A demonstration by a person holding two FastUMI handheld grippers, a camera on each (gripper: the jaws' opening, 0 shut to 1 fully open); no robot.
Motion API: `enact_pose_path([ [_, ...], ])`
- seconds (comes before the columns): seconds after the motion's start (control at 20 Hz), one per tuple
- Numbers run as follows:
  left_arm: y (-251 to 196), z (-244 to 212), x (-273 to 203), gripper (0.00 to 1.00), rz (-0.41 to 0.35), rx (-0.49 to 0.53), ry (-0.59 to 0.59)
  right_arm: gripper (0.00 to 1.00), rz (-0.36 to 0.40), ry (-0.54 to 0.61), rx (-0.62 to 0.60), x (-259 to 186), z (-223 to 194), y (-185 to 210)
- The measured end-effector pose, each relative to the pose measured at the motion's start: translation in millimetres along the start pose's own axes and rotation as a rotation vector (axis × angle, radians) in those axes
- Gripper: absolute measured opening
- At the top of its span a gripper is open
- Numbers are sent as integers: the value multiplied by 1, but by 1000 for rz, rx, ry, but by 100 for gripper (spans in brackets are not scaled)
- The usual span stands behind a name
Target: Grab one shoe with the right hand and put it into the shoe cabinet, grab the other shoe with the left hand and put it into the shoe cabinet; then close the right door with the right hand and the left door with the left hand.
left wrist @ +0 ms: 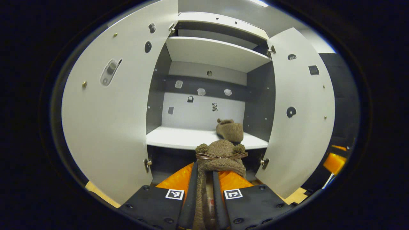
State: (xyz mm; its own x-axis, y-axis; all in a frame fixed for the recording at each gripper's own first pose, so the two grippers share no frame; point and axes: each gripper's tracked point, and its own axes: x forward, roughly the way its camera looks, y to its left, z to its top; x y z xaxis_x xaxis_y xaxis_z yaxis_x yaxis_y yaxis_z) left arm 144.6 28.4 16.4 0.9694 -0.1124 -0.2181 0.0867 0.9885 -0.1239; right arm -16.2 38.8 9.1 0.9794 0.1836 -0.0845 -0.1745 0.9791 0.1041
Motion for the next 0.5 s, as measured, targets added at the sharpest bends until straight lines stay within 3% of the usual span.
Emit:
enact_pose_path([
  [0.1, 0, 28, 35, 31, -7, -48, -9, 100, -11, 3, -3, 6, 7, -13],
  [0.25, 9, 53, 86, 32, -10, -43, -18, 95, -38, -5, -11, 4, 10, -21],
  [0.5, 47, 42, 184, 32, 71, -76, 70, 95, -70, -20, -7, 3, 18, -29],
])
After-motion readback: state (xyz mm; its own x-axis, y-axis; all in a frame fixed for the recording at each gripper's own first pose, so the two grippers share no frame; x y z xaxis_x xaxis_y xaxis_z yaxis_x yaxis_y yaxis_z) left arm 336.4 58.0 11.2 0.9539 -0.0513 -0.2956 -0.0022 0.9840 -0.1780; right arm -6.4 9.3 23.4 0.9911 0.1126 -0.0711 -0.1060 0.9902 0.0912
